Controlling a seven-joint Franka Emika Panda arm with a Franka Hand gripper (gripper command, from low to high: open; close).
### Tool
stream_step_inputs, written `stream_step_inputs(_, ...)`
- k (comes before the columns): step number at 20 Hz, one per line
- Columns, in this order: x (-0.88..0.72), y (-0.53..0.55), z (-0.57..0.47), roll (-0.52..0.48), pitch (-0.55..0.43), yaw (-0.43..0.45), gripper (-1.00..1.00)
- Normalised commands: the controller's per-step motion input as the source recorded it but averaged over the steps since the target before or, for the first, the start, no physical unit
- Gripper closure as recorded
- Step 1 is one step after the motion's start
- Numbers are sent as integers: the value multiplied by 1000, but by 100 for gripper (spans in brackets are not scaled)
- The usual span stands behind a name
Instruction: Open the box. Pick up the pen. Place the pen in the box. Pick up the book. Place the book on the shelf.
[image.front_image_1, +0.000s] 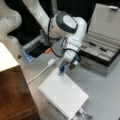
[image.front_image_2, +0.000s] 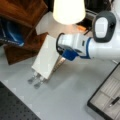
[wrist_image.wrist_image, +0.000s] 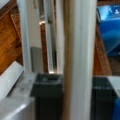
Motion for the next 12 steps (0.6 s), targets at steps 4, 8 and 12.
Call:
stream_step_inputs(4, 341, 201, 229, -295, 80, 69, 100)
stream_step_inputs(8, 319, 151, 256, -320, 83, 82, 100)
stream_step_inputs(12, 298, 127, 253, -303, 76, 53, 100)
